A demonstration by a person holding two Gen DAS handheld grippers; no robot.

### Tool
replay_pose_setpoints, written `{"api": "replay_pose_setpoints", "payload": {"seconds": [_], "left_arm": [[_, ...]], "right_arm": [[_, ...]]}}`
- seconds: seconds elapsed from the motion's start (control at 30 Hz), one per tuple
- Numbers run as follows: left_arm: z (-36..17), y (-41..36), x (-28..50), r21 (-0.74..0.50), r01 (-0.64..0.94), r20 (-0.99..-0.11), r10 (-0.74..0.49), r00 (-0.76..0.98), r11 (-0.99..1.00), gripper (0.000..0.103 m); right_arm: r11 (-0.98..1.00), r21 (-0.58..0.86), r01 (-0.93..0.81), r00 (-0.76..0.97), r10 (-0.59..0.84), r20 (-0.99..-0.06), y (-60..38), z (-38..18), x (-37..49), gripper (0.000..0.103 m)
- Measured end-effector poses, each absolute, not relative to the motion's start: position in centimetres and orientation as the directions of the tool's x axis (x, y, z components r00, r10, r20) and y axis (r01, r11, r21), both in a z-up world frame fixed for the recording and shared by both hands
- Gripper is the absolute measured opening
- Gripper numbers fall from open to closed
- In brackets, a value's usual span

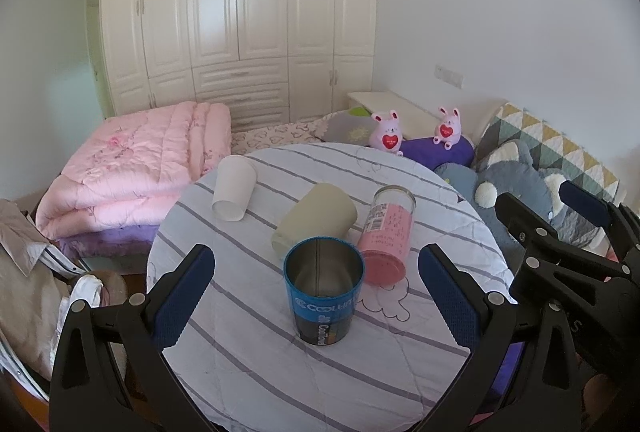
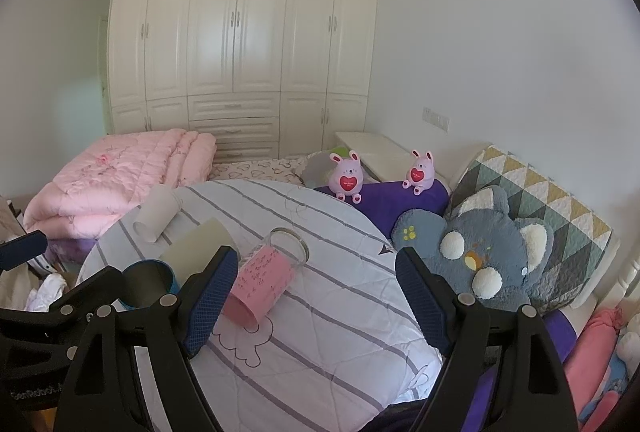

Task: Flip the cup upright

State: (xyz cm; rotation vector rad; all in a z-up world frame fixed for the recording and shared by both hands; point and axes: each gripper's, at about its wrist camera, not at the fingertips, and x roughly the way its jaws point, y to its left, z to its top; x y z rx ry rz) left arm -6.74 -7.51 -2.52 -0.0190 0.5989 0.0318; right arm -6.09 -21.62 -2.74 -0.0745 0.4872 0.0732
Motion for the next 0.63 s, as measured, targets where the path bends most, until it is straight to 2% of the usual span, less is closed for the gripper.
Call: {"api": "replay_pose_setpoints", "payload": {"seconds": [0.43,0.63], "left_arm": [[-2.49,-7.65,-7.20,0.017,-0.041,-0.518,0.044,0.854,0.999,0.103],[-3.23,-7.11,-6.55,-0.022,-0.032,-0.552,0.014,0.834,0.999,0.103]], "right_arm": [[0.995,-0.047,-0.088,0.876,0.055,-0.480,-21.71,-2.99,-5.92,0.082],[0.995,-0.055,-0.089,0.872,0.051,-0.487,-21.74,-3.16,-5.90,0.082]]}}
